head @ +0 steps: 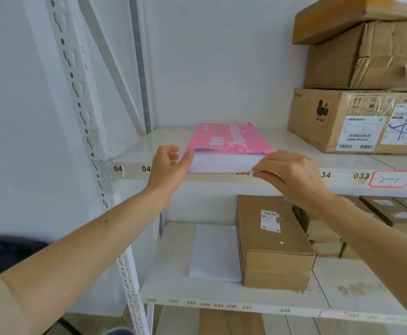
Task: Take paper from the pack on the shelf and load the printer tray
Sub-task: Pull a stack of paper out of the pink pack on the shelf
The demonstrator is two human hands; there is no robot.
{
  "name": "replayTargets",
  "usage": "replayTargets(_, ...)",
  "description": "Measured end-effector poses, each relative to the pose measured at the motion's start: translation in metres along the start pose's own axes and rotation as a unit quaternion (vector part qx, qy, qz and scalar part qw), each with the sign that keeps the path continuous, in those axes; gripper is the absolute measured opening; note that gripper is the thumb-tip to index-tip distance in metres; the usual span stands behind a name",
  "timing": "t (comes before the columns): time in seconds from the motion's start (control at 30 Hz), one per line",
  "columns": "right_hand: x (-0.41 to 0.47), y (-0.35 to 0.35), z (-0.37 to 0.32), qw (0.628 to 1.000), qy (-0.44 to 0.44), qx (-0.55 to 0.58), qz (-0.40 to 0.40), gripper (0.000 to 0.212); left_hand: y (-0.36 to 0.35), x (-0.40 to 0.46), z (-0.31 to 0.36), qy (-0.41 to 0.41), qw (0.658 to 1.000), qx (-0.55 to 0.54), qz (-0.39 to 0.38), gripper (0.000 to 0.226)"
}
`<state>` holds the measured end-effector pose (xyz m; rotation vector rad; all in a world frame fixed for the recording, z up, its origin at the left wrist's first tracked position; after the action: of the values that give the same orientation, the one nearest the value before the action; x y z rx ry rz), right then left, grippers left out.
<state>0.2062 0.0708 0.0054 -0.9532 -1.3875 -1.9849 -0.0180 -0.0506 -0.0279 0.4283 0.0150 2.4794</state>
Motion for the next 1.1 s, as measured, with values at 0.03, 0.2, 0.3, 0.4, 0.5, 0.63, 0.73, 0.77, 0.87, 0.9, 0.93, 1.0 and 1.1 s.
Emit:
replayTargets(0.03, -0.001, 0.003, -0.005, 1.000, -0.001, -0.002, -0.001, 0.018, 0.001, -0.001, -0.008, 0.080, 0.996, -0.039, -0.008, 0.046)
replayTargets(0.2, -0.005, 0.014, -0.029, 1.000, 0.017, 0.003, -0.013, 0.024, -0.019, -0.021, -0.016, 0.290, 0.911, -0.248, -0.158, 0.034)
replayTargets(0.3, -0.009, 0.019, -0.036, 0.999, 0.028, 0.014, -0.039, 0.016, -0.023, -0.024, -0.018, 0.303, 0.909, -0.231, -0.166, 0.030)
replayTargets(0.4, -0.016, 0.015, -0.031, 0.992, 0.000, 0.053, -0.116, 0.042, -0.024, -0.024, -0.024, 0.296, 0.925, -0.187, -0.149, 0.028)
replayTargets(0.5, -0.025, 0.009, -0.011, 0.972, -0.127, 0.108, -0.165, 0.065, -0.024, -0.025, -0.029, 0.287, 0.933, -0.172, -0.132, 0.029)
replayTargets(0.63, -0.031, -0.004, 0.026, 0.916, -0.348, 0.133, -0.145, 0.059, -0.025, -0.030, -0.034, 0.280, 0.939, -0.157, -0.123, 0.032)
replayTargets(0.73, -0.044, -0.026, 0.045, 0.807, -0.525, 0.181, -0.201, 0.063, -0.024, -0.036, -0.036, 0.277, 0.940, -0.157, -0.121, 0.030)
replayTargets(0.77, -0.049, -0.035, 0.044, 0.758, -0.566, 0.246, -0.211, 0.061, -0.023, -0.038, -0.037, 0.279, 0.940, -0.157, -0.121, 0.029)
replayTargets(0.87, -0.056, -0.048, 0.030, 0.610, -0.627, 0.448, -0.185, 0.042, -0.021, -0.045, -0.040, 0.289, 0.937, -0.153, -0.123, 0.029)
replayTargets(0.9, -0.057, -0.048, 0.026, 0.591, -0.633, 0.467, -0.180, 0.037, -0.020, -0.047, -0.042, 0.294, 0.936, -0.151, -0.123, 0.028)
replayTargets(0.93, -0.058, -0.047, 0.024, 0.587, -0.637, 0.463, -0.186, 0.033, -0.019, -0.050, -0.043, 0.301, 0.934, -0.148, -0.126, 0.026)
replayTargets(1.0, -0.059, -0.044, 0.022, 0.602, -0.643, 0.431, -0.199, 0.034, -0.016, -0.057, -0.044, 0.319, 0.928, -0.140, -0.133, 0.016)
replayTargets(1.1, -0.063, -0.039, 0.018, 0.616, -0.644, 0.406, -0.203, 0.033, -0.013, -0.061, -0.043, 0.336, 0.923, -0.127, -0.137, 0.012)
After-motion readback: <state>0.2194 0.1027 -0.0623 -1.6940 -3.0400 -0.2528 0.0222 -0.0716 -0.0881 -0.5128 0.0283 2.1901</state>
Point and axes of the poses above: each hand's wrist, its own x-axis towards the middle knuckle, its own y-axis out of the back of the hand, z = x × y, the point moved 7 cm from there along x, towards the middle knuckle, and after that the axes turned 4 degrees about -x, right-handed, at the moved point
